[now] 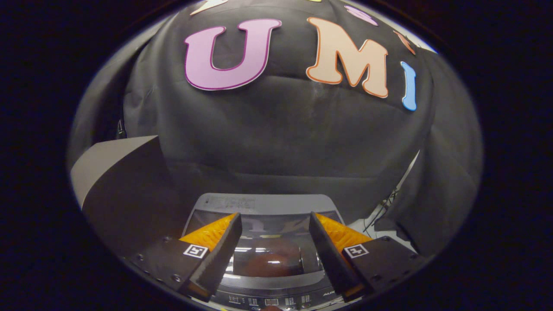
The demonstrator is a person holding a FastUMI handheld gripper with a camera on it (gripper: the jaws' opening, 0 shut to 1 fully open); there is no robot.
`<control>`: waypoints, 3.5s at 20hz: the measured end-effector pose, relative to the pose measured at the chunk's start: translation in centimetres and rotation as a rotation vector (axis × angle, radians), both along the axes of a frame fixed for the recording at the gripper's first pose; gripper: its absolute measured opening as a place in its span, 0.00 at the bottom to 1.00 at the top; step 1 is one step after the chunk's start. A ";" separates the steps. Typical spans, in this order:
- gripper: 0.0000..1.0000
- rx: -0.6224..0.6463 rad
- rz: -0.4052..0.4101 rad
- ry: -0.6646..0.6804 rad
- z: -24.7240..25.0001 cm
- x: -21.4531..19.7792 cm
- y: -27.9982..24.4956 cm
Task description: Put the clothes into the washing machine and then close the washing machine lid.
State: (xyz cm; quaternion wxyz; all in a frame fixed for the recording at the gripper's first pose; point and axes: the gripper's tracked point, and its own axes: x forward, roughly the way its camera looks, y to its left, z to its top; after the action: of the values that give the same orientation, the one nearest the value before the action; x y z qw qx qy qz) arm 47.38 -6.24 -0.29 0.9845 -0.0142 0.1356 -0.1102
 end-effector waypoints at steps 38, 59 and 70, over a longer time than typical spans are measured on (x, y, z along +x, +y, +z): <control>0.98 0.038 -0.053 -0.108 3.9 -27.5 7.0; 0.97 0.055 -0.220 -0.202 0.1 -35.7 10.3; 0.97 0.070 -0.187 -0.210 1.2 -35.4 15.0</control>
State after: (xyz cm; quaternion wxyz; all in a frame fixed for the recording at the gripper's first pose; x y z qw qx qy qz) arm 11.93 8.75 0.95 0.9786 0.0447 0.0365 -0.1976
